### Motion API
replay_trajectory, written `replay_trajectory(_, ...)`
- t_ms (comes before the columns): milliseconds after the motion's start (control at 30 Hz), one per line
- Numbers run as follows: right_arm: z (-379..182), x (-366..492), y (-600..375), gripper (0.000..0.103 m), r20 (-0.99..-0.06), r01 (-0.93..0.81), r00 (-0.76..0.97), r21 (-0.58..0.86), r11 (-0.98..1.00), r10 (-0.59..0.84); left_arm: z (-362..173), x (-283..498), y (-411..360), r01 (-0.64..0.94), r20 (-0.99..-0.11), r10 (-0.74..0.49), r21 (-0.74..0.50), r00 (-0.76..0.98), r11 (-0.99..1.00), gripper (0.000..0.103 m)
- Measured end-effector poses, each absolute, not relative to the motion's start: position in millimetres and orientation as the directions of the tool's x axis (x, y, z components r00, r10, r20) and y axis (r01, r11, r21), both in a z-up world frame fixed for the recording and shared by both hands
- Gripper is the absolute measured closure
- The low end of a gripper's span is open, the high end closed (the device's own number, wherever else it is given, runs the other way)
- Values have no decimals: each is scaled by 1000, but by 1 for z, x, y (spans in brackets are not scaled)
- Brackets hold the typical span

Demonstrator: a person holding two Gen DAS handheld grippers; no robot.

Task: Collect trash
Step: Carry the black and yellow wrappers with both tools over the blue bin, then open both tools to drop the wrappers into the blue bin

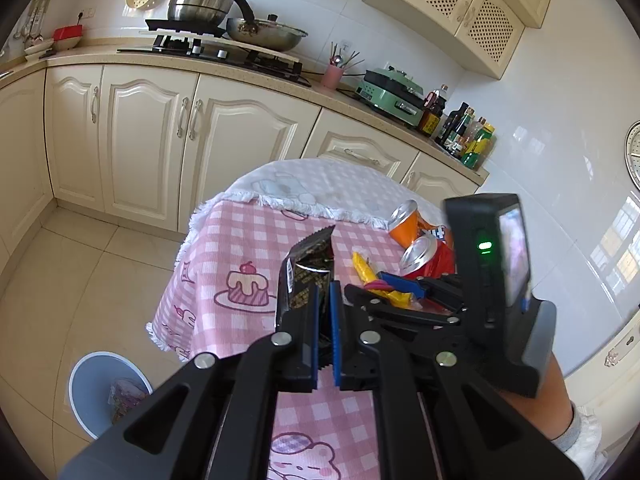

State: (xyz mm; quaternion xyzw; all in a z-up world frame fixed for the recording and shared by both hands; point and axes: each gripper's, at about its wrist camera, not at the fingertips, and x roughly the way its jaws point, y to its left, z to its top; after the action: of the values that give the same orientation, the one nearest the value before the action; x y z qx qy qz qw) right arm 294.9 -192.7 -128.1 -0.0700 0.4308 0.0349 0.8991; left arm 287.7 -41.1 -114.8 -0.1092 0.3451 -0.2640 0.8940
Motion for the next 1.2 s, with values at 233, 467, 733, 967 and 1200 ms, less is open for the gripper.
replay_trajectory(233,-92,280,-152,68,-713,-218,687,-21,976,138,-108,285,-6,365,-523,-545,-413,656,835,99)
replay_trajectory(467,-101,287,-63,68,-711,-355,641,59,933,289,-119,275,70,252,-531,-460,-418,712,873,99)
replay_trajectory(733,-156,303,37,68,-765,-456,521,126,881,379,-181,280,171,26,-644,-311,-412,699,911,99)
replay_trajectory(967,-208,327,77,67,-811,-463,436,169,870,390,-245,301,220,-84,-710,-301,-451,637,888,98)
replay_trajectory(1200,-243,347,84,67,-826,-420,399,221,880,398,-284,327,239,-133,-743,-310,-470,593,872,89)
